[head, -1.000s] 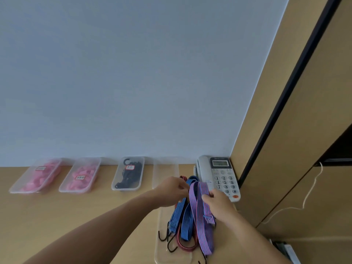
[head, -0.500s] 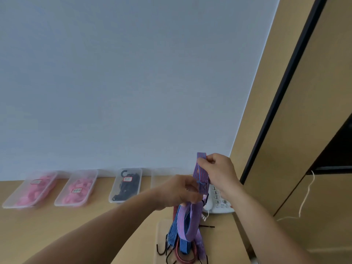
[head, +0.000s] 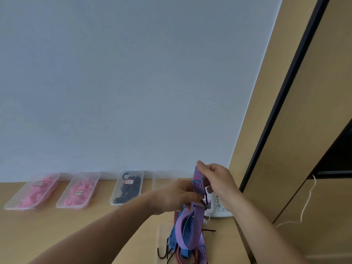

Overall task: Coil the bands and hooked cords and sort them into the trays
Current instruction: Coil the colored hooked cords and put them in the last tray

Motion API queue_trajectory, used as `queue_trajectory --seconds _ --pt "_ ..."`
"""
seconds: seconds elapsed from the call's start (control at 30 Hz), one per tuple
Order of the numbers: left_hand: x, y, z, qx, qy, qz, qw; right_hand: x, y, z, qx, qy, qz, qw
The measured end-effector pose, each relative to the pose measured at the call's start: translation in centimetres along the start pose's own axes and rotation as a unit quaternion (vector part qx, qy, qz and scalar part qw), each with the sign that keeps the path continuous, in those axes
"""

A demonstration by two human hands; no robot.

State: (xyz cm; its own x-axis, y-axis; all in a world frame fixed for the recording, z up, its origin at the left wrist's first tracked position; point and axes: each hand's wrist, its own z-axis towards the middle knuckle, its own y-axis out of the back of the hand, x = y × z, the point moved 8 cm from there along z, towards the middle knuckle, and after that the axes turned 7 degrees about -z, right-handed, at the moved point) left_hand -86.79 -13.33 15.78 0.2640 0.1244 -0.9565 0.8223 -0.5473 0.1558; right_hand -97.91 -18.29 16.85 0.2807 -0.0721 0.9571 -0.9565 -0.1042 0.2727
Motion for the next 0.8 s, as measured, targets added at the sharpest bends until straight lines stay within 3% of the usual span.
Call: queue_trajectory --seconds 0.1,0.4,0.5,0.6,0.7,0.8 --pt "0.1 1.8 0.1 -0.091 -0.022 -0.075 0.993 -1.1 -1.8 -0.9 0.118 0.003 0.069 0.991" --pt "2.9 3.5 1.0 -0.177 0.019 -0.385 0.905 -4.1 -2.2 -1.5 0.130 0.013 0.134 0.982" --pt "3.8 3.3 1.2 -0.191 0.051 -0.449 0.871 -4.3 -2.5 -1.7 0.141 0.050 0.047 0.988" --pt "4.1 2.3 1.6 -0.157 0.078 -0.477 0.861 -4.8 -2.2 -1.1 0.113 0.100 -0.113 0.982" --pt "3.5 1.5 1.9 -0.108 0.087 -0.458 0.878 -6.2 -2.4 -0.6 0.127 0.110 -0.247 0.954" --pt "3.3 1.8 1.9 -0.121 0.102 -0.375 0.913 -8.3 -2.4 -0.3 0.155 0.092 -0.327 0.928"
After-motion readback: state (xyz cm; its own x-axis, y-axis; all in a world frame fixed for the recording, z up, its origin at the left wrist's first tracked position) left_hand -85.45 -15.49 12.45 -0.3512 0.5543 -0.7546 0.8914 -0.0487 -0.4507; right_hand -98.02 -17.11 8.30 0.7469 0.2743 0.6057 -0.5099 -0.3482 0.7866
